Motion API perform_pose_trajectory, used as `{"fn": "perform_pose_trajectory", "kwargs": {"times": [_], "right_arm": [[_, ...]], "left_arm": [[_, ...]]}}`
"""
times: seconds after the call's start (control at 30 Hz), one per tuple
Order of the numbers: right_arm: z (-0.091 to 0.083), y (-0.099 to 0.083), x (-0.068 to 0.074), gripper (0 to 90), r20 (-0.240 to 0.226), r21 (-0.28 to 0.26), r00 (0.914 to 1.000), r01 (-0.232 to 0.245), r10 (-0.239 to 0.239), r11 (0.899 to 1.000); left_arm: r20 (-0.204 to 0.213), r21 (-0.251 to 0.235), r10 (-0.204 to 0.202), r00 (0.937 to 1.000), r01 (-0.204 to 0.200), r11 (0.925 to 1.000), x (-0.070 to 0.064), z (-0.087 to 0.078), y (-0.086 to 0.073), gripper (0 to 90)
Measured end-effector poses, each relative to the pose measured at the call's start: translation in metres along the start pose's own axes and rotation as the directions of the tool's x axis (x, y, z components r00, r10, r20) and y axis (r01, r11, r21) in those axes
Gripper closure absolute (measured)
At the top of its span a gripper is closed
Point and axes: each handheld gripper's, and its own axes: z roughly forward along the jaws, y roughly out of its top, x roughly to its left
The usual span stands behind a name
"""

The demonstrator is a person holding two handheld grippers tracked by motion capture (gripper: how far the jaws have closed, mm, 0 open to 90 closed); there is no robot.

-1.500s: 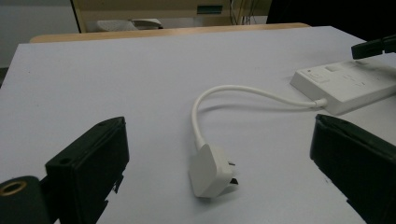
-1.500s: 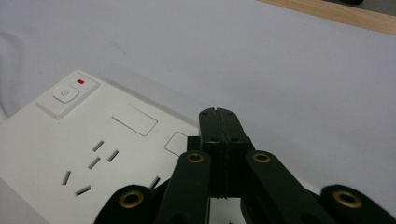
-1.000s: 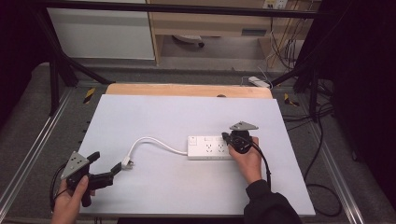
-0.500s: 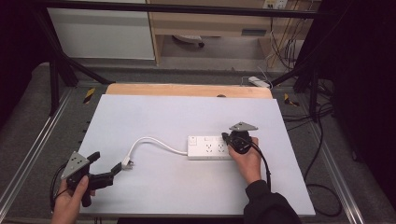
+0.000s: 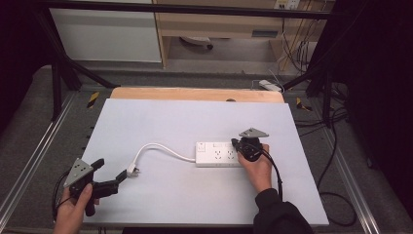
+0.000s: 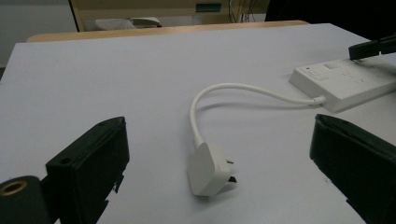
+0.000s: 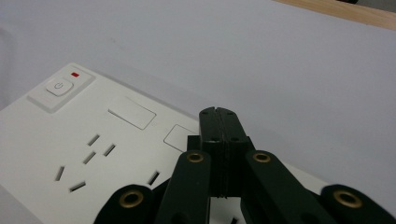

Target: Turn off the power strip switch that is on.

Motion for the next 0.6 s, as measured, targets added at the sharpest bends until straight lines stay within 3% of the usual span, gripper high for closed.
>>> {"fn": "perform_pose_trajectory", "kwargs": {"times": [0.6], "right_arm": [[0.0013,-0.0017,0.0005,90.0,0.008,0.005,0.9999,0.008,-0.008,1.0]], "left_arm": [[-0.002,0.003,-0.001,1.0,0.001,1.0,-0.0001,0.0003,-0.0002,4.6]]}}
